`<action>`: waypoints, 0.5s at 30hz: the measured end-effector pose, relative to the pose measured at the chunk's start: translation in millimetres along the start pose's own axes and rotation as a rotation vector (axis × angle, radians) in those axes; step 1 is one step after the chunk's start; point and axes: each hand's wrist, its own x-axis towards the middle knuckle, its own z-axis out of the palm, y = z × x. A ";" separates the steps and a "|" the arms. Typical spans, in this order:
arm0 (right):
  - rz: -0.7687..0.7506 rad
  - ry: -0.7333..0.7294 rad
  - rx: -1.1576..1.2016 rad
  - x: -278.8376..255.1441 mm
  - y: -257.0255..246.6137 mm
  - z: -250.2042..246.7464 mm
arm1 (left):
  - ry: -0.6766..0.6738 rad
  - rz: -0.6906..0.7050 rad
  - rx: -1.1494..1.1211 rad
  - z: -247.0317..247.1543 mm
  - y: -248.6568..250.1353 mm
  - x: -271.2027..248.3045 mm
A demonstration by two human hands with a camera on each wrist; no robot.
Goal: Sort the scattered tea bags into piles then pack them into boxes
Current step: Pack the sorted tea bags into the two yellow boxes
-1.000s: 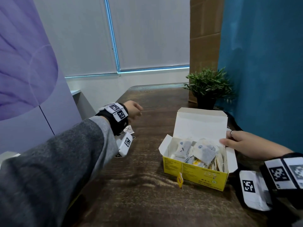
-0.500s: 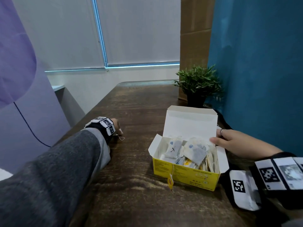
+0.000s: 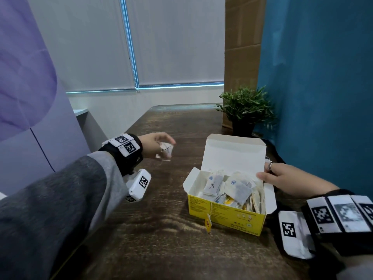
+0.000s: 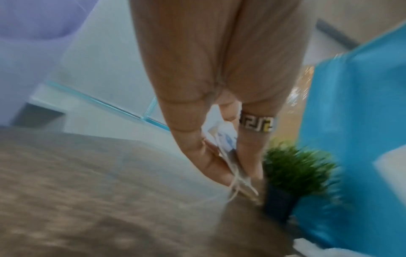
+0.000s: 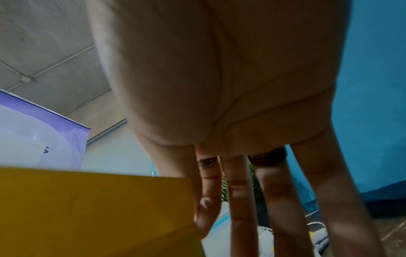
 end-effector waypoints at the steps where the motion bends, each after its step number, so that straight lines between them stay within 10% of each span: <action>1: -0.012 -0.004 -0.001 0.4 0.8 0.0 | -0.080 0.031 -0.067 4.6 14.9 -9.2; 7: -0.033 -0.001 -0.004 -3.2 -4.4 -1.2 | -0.349 0.141 -0.007 52.9 69.7 -37.5; 15: -0.061 -0.014 0.022 -6.1 -8.0 -4.5 | -0.113 0.225 0.567 72.0 60.0 -43.4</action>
